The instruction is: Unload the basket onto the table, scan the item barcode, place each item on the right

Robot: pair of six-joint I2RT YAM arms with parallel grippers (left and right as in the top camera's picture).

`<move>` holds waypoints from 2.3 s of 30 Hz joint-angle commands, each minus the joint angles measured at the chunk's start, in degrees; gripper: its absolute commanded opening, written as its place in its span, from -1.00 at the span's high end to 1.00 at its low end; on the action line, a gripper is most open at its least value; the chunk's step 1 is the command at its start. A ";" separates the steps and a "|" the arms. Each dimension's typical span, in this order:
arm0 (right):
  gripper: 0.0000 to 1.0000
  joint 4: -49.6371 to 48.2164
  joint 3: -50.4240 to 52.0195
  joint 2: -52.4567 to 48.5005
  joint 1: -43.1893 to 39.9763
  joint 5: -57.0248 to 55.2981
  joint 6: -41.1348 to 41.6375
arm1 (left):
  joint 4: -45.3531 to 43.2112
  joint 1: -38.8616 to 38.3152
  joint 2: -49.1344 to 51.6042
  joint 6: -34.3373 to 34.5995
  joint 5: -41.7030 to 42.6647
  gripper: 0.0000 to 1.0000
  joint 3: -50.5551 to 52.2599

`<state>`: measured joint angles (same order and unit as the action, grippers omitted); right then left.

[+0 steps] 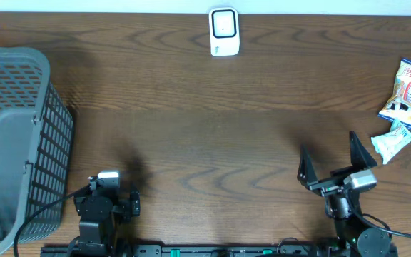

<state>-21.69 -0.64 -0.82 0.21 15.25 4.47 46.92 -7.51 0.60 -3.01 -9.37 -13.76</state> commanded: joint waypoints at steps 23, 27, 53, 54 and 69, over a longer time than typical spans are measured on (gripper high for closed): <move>-0.99 25.66 0.33 0.55 0.44 -9.75 -0.76 | 0.66 0.20 -0.26 -0.33 -0.35 -0.96 0.44; -0.99 25.68 0.33 0.55 0.44 -9.77 -1.75 | 0.66 0.20 -0.26 -0.33 -0.33 -0.96 0.44; -0.98 25.83 0.33 0.55 0.22 -9.84 -4.24 | 0.66 0.20 -0.26 -0.33 -0.33 -0.96 0.44; -0.99 25.83 0.33 0.55 0.22 -9.84 -4.09 | 0.66 0.20 -0.26 -0.33 -0.33 -0.95 0.44; -0.99 25.57 0.33 0.50 0.15 -9.35 -4.11 | 0.63 0.20 -0.26 -0.33 -0.33 -0.96 0.44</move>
<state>3.64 -0.38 -0.69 0.23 6.15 -0.45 46.92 -7.51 0.60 -3.01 -9.37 -13.76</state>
